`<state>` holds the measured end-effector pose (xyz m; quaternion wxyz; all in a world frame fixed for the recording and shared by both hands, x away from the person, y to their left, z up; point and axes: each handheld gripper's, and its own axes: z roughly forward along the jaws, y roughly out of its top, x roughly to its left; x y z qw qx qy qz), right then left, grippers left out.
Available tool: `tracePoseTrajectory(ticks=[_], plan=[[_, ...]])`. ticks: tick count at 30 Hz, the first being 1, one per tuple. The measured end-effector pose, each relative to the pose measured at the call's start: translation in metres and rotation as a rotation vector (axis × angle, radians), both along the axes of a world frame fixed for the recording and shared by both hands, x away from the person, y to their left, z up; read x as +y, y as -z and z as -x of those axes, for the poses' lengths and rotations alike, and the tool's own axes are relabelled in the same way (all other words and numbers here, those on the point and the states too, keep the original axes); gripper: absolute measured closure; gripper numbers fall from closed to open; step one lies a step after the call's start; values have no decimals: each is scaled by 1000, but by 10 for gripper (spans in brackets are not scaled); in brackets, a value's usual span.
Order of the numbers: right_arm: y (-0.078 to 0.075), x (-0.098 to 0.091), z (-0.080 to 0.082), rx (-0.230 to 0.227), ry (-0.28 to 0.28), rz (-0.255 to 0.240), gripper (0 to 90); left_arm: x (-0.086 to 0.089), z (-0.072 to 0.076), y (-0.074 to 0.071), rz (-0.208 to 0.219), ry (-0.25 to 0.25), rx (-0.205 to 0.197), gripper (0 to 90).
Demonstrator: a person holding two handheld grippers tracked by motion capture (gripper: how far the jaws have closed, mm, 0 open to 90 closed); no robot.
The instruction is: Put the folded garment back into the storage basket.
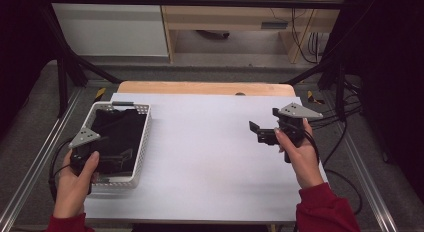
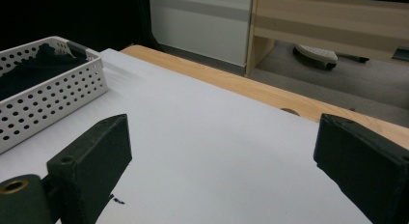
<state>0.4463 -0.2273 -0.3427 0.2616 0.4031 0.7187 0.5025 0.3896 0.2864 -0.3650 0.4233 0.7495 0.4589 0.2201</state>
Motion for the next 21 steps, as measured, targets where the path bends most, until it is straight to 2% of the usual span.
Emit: tracePoseTrajectory(ticks=[21], plan=[[43, -45, 30, 40, 66, -64, 69, -9, 1, 7, 6, 21, 9, 54]])
